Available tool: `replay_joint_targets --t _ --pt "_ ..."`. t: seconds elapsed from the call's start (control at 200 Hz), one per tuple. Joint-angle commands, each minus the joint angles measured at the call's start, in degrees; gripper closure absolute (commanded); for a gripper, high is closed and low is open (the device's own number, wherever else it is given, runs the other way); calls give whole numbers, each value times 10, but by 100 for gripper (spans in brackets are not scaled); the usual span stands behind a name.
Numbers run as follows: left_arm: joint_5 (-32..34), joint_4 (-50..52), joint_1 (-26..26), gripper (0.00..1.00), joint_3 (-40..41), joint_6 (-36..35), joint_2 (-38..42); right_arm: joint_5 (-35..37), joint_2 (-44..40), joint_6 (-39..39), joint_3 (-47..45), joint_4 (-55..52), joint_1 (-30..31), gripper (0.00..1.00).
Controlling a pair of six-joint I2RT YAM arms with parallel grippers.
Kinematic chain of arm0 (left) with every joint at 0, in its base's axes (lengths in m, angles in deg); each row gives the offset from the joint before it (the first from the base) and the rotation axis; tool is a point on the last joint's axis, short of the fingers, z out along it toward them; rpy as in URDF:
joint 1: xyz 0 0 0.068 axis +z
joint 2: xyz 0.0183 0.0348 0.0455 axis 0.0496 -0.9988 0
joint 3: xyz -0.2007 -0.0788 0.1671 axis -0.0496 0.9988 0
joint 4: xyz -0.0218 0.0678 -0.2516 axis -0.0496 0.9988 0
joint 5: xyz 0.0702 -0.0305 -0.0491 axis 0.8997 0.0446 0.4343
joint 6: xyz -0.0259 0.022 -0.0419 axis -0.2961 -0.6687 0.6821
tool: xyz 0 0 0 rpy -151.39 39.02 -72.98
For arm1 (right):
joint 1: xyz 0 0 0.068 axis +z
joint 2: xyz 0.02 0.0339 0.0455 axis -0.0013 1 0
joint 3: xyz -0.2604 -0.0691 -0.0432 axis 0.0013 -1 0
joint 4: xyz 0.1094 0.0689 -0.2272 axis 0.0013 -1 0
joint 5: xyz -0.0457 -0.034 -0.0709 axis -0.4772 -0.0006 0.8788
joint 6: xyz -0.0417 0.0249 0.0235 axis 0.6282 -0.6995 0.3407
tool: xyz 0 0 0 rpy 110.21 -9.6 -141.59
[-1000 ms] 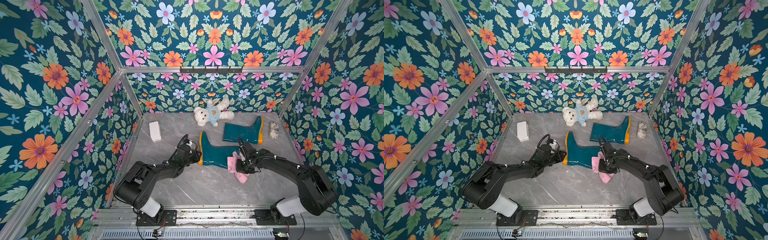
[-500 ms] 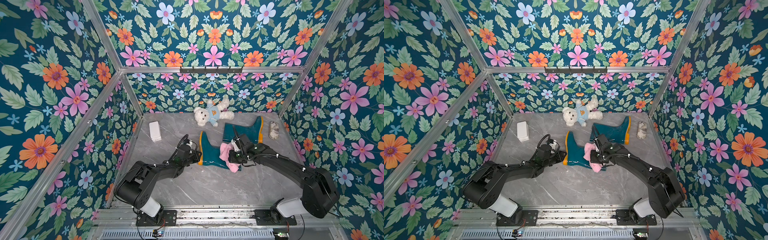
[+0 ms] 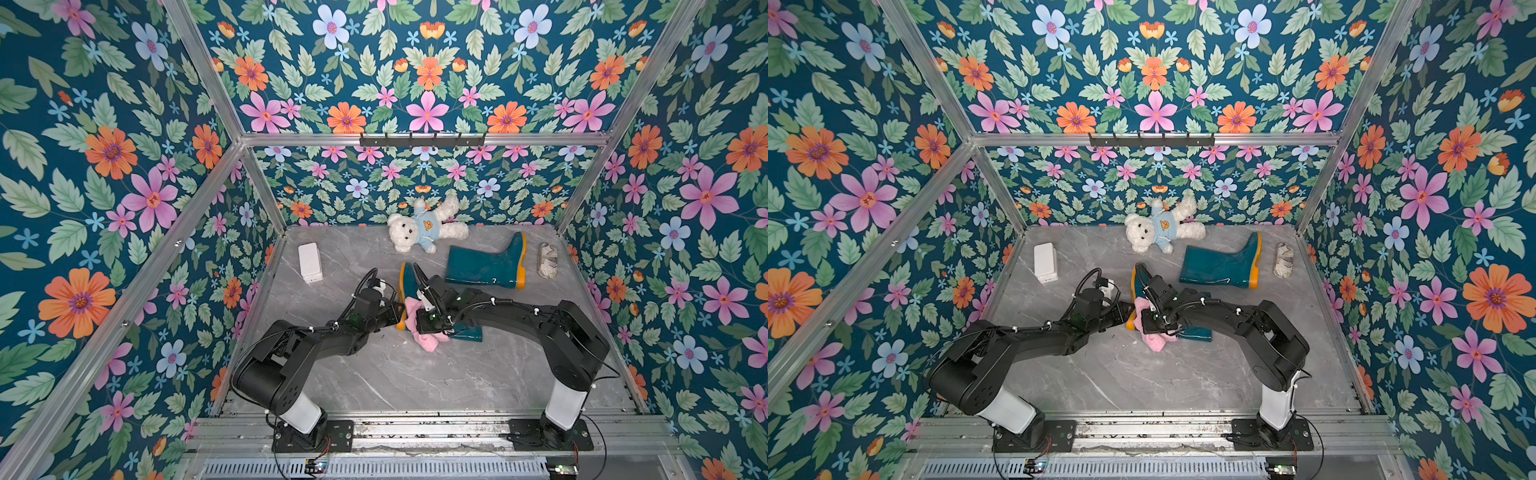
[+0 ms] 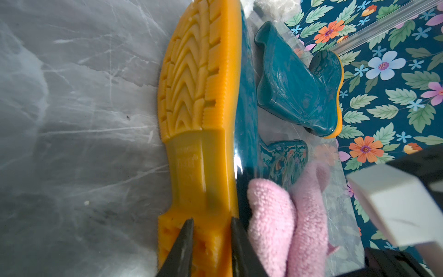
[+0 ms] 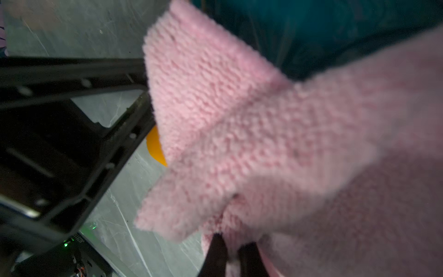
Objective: Wipe the rubber boots with a cloth
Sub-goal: Wipe the dirt off the rubber boot.
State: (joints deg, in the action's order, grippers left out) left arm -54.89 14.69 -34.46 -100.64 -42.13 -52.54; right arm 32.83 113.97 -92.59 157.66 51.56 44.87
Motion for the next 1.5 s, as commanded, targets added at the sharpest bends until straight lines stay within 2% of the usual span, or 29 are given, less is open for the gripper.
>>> replay_joint_targets --t 0.0,0.37,0.76,1.275,1.495 --pt "7 177 0 72 10 -6 -16 13 6 10 24 3 1 100" --pt "1 170 0 72 16 -9 -26 18 58 30 104 -15 -24 100" --pt "-11 160 0 72 28 -8 -35 4 142 50 236 -41 -68 100" --pt "-28 146 0 72 33 -10 -61 -18 250 52 408 -85 -108 100" --pt "-31 143 0 73 40 -11 -67 -27 270 45 448 -86 -120 100"
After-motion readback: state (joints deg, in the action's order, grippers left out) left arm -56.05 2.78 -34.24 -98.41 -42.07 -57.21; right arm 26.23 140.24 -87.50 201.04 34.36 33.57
